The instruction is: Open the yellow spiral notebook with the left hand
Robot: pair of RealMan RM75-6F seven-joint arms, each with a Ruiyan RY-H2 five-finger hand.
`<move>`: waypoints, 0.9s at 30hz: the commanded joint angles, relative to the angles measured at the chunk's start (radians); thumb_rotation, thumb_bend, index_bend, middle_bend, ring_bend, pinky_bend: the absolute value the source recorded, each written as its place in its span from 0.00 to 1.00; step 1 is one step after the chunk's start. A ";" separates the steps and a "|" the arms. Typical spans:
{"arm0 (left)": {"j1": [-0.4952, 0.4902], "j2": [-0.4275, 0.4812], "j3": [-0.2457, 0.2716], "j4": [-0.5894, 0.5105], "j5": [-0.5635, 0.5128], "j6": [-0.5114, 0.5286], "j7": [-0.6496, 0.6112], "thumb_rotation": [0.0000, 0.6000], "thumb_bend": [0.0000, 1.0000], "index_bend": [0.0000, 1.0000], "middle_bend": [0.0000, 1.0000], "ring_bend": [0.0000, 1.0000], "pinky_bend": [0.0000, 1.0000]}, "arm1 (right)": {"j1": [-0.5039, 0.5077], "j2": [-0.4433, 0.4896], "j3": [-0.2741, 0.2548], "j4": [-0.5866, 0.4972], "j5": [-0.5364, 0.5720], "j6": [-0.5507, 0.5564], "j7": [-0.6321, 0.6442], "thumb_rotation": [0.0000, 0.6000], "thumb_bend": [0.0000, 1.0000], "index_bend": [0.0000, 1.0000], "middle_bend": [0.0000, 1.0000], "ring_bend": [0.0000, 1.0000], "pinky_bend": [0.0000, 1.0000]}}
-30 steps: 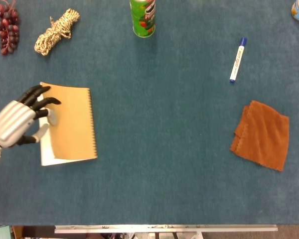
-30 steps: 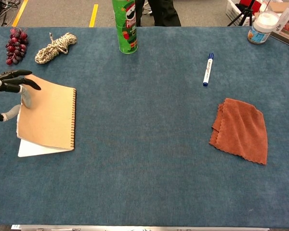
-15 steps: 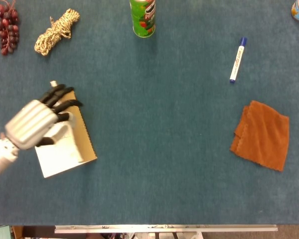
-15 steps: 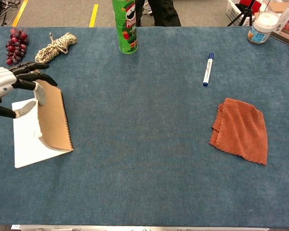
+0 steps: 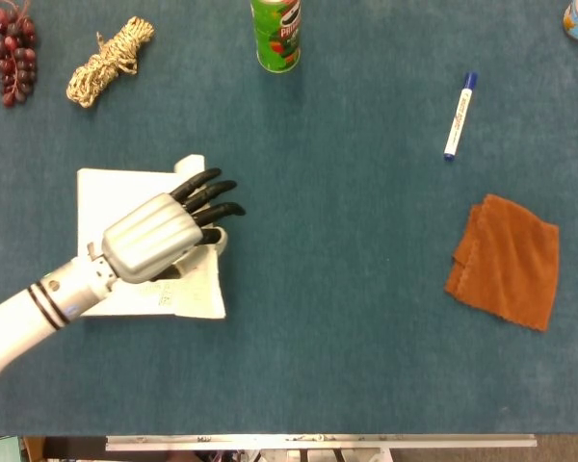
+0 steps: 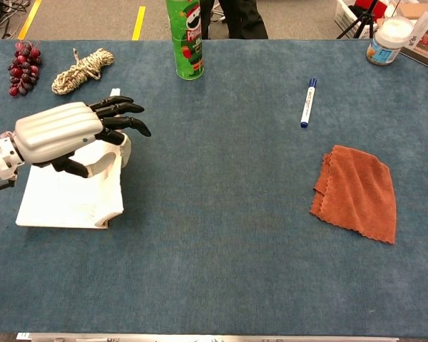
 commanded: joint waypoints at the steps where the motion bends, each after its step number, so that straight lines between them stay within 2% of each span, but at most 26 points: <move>1: -0.024 -0.017 -0.013 -0.028 -0.030 -0.051 0.019 1.00 0.50 0.54 0.14 0.00 0.00 | -0.002 -0.002 -0.001 0.007 0.001 0.001 0.007 1.00 0.33 0.25 0.26 0.21 0.29; 10: -0.046 -0.048 -0.025 -0.071 -0.112 -0.159 0.068 1.00 0.50 0.21 0.04 0.00 0.00 | -0.009 -0.007 0.000 0.025 0.002 0.006 0.028 1.00 0.33 0.25 0.26 0.21 0.29; 14: -0.044 -0.055 -0.033 -0.096 -0.145 -0.173 0.073 1.00 0.49 0.12 0.01 0.00 0.00 | -0.012 -0.010 -0.001 0.032 0.003 0.006 0.036 1.00 0.33 0.25 0.26 0.21 0.29; 20: -0.036 -0.040 -0.035 -0.121 -0.155 -0.155 0.078 1.00 0.48 0.09 0.00 0.00 0.00 | -0.016 -0.007 0.002 0.038 0.001 0.014 0.048 1.00 0.33 0.25 0.26 0.21 0.29; 27: 0.056 -0.003 -0.043 -0.137 -0.199 -0.026 0.119 1.00 0.48 0.10 0.00 0.00 0.00 | -0.012 -0.001 0.004 0.040 0.005 0.001 0.042 1.00 0.33 0.25 0.26 0.21 0.29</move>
